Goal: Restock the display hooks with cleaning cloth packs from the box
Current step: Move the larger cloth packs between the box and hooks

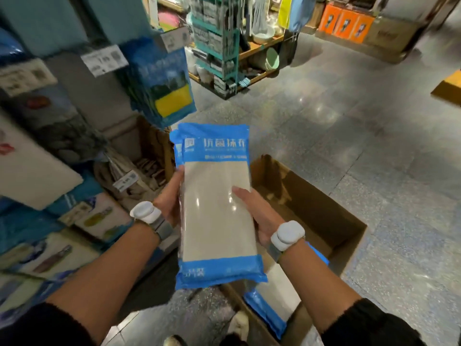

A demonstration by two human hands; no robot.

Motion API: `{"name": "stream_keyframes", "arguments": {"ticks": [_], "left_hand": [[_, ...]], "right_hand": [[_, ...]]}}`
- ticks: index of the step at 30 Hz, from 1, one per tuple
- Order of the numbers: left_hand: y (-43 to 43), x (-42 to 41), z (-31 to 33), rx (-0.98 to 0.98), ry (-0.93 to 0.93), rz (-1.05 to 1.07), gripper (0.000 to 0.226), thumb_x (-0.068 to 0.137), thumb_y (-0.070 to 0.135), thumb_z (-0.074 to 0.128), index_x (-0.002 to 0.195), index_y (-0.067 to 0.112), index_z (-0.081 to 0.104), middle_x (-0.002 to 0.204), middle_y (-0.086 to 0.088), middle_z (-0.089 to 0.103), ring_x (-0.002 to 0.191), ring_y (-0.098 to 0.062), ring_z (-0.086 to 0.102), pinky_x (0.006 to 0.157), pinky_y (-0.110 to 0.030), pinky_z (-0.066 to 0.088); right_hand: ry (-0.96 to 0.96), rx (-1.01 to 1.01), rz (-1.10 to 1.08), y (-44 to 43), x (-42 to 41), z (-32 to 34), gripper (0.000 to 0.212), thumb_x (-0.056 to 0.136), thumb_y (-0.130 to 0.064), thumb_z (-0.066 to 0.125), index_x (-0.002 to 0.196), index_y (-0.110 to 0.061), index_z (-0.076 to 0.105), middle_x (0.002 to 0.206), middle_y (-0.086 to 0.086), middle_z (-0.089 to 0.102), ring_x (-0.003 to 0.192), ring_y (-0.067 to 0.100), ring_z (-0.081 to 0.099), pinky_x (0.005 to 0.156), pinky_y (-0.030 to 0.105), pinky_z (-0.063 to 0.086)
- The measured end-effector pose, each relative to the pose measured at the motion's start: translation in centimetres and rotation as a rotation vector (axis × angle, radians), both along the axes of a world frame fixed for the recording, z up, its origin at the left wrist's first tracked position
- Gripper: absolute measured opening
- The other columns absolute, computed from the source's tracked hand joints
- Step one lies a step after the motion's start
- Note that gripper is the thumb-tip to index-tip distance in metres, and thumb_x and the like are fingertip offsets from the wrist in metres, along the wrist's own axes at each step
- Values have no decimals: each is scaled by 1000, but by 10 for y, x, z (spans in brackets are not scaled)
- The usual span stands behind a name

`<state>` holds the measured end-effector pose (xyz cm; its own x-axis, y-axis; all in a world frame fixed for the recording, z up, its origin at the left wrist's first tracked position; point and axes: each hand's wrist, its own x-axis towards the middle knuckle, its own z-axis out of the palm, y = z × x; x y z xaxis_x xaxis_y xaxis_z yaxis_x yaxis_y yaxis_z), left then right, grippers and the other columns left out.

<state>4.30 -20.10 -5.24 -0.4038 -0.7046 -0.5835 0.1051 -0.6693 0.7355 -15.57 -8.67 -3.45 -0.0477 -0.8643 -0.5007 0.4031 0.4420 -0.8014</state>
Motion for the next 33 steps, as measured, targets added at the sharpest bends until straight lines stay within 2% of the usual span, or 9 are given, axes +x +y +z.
{"name": "stream_keyframes", "arguments": {"ticks": [5, 11, 16, 20, 22, 24, 28, 31, 33], "left_hand": [[20, 60, 13, -67, -7, 51, 77, 81, 82, 58, 135, 29, 67, 136, -7, 68, 127, -29, 64, 112, -50, 46], [52, 173, 14, -79, 43, 210, 84, 69, 78, 74, 136, 29, 65, 132, -8, 70, 124, -32, 65, 113, -52, 44], [85, 239, 27, -119, -23, 281, 57, 87, 65, 64, 126, 24, 72, 123, -8, 75, 114, -28, 71, 105, -46, 51], [107, 310, 25, -192, -47, 382, 56, 83, 57, 76, 130, 26, 69, 123, -5, 75, 115, -26, 71, 102, -47, 53], [120, 348, 26, -187, -55, 440, 57, 84, 54, 78, 132, 25, 68, 126, -5, 74, 119, -27, 69, 107, -49, 51], [130, 366, 24, -188, -40, 472, 50, 89, 46, 76, 132, 21, 69, 125, -6, 74, 117, -27, 70, 106, -46, 51], [151, 419, 14, -180, -59, 593, 82, 68, 52, 93, 136, 16, 64, 128, -12, 72, 115, -34, 71, 106, -54, 50], [163, 442, 19, -226, -76, 609, 72, 70, 49, 92, 131, 21, 68, 122, -14, 74, 113, -38, 71, 102, -57, 53], [170, 458, 21, -238, -94, 629, 70, 69, 50, 93, 128, 22, 69, 121, -15, 74, 112, -39, 71, 101, -60, 53]], "right_hand": [[51, 64, -36, -27, 51, 5, 90, 59, -69, 84, 130, -19, 59, 114, 11, 75, 102, 31, 74, 87, 53, 59], [92, 35, 91, -16, 150, 23, 33, 85, -34, 78, 107, -11, 70, 96, 12, 78, 84, 29, 76, 75, 44, 63], [76, -12, 101, -10, 219, 25, 30, 79, -16, 74, 108, -10, 71, 102, 16, 76, 88, 35, 74, 87, 50, 59], [63, -45, 145, 0, 280, 28, 8, 85, -15, 71, 92, -18, 69, 87, 7, 76, 74, 22, 72, 77, 37, 58], [21, -70, 207, 2, 319, 37, 15, 90, -23, 71, 103, -17, 72, 94, 6, 78, 83, 22, 75, 80, 37, 59], [13, -114, 219, -9, 338, 44, 39, 85, -37, 76, 116, -14, 72, 109, 11, 77, 100, 28, 74, 92, 45, 58], [57, -89, 181, -42, 383, 55, 83, 53, -56, 93, 121, -14, 70, 113, 11, 76, 104, 31, 73, 97, 57, 54], [-62, 4, 365, -50, 411, 69, 63, 71, -44, 88, 123, -14, 71, 116, 17, 73, 107, 35, 71, 93, 56, 56], [-64, -36, 425, -58, 434, 74, 46, 85, -29, 77, 125, -9, 69, 106, 15, 76, 93, 31, 76, 74, 45, 62]]}}
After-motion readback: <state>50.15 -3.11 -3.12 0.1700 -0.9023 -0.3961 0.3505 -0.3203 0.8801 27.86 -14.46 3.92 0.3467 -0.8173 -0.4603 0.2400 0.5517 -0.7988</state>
